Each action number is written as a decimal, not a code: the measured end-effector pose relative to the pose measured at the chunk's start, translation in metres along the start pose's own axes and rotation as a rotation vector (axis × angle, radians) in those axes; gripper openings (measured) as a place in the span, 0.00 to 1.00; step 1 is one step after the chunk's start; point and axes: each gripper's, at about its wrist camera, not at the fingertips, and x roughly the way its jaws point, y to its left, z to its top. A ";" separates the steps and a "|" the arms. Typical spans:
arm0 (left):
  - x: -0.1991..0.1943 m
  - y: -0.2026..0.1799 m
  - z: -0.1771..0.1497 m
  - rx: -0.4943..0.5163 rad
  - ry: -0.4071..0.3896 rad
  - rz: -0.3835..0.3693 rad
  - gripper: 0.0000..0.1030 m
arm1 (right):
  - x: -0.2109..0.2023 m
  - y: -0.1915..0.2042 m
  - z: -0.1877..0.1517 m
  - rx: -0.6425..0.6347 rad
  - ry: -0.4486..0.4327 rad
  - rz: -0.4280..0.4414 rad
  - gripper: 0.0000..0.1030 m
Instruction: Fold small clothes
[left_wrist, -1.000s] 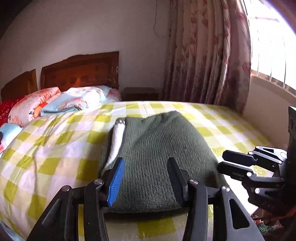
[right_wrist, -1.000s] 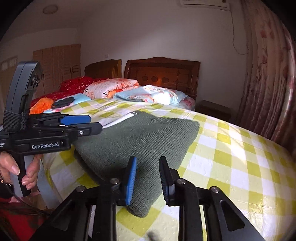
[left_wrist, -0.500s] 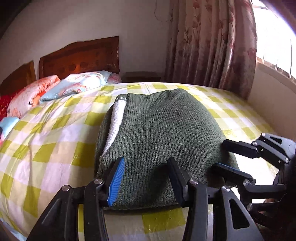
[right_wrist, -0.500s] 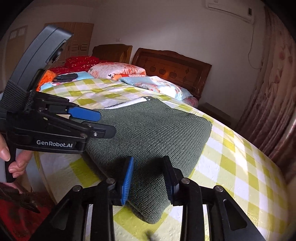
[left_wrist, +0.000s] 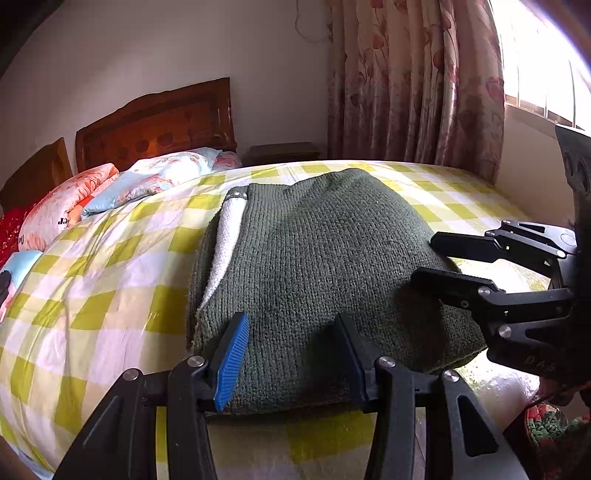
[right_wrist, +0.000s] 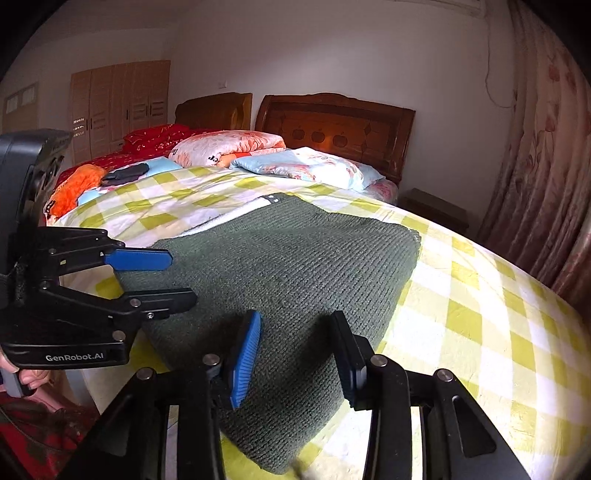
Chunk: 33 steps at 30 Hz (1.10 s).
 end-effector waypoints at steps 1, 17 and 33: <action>0.000 0.000 0.000 -0.004 -0.002 0.000 0.47 | 0.000 -0.001 0.004 0.004 0.003 0.001 0.76; -0.001 -0.001 -0.006 -0.006 -0.018 -0.010 0.47 | 0.048 -0.025 0.038 0.028 0.019 0.028 0.88; 0.000 0.000 -0.009 0.011 -0.021 -0.010 0.47 | 0.122 -0.102 0.074 0.235 0.091 -0.007 1.00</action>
